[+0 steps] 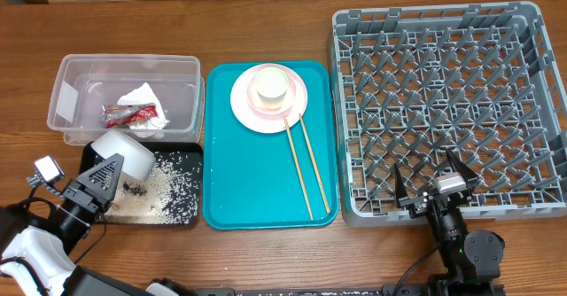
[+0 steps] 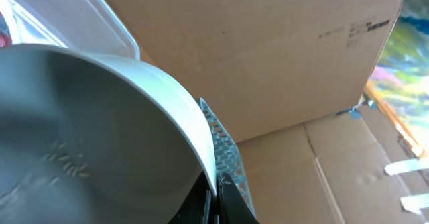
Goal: Sort waste into correct bins and load items into the dishwasher
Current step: 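Carry the rice bowl left and tip the rice onto the black tray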
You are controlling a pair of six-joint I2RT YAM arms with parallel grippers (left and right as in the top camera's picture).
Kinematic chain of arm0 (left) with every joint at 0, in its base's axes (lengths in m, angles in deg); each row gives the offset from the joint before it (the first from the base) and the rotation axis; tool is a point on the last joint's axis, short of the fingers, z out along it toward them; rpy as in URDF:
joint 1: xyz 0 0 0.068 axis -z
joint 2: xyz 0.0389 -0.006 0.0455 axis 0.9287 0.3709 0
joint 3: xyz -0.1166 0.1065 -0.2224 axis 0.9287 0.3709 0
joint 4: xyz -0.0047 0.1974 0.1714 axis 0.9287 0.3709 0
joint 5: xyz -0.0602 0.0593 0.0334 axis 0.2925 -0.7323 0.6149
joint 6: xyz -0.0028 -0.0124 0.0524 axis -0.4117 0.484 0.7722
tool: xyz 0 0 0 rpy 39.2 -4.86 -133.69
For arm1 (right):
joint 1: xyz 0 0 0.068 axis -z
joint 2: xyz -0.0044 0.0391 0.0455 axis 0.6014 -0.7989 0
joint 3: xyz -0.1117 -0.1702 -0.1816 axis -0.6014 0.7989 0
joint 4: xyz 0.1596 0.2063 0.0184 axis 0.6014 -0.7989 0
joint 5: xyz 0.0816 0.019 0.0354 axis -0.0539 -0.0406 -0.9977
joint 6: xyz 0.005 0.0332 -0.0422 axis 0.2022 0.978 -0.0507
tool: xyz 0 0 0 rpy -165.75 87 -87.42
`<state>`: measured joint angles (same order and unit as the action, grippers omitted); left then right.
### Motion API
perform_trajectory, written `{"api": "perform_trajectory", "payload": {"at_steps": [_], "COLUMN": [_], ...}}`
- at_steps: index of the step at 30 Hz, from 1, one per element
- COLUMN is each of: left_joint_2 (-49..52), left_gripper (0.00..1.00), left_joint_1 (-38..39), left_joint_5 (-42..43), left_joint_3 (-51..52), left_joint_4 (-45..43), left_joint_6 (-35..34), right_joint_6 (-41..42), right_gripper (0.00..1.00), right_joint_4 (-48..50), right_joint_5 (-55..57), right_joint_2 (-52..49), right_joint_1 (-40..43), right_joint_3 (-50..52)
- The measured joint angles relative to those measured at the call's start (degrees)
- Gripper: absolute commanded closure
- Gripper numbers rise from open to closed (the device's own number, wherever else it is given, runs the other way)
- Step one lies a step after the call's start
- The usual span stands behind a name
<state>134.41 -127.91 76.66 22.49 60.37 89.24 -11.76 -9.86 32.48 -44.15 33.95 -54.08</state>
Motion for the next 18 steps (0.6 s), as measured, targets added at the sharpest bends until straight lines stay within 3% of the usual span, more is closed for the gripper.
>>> {"api": "perform_trajectory", "payload": {"at_steps": [7, 13, 16, 18], "left_joint_2": [0.00, 0.00, -0.04, -0.17], "left_gripper": [0.96, 0.96, 0.96, 0.96], "left_joint_1": [0.00, 0.00, 0.00, 0.00], "left_joint_5": [0.33, 0.63, 0.66, 0.68], "left_joint_3": [0.04, 0.11, 0.17, 0.33], "left_joint_4": [4.09, 1.97, 6.84, 4.48], "left_joint_6": [-0.07, -1.90, -3.34, -3.10], "right_joint_6": [0.02, 0.04, 0.00, 0.02], "right_gripper": [0.00, 0.00, 0.00, 0.00], "right_joint_4": [0.00, 0.00, -0.02, 0.04], "right_joint_5": [0.02, 0.00, 0.00, 0.02], "right_joint_2": [0.00, 0.00, 0.00, 0.00], "right_joint_1": [0.00, 0.00, 0.00, 0.00], "right_joint_3": [0.00, 0.00, 0.00, 0.00]}}
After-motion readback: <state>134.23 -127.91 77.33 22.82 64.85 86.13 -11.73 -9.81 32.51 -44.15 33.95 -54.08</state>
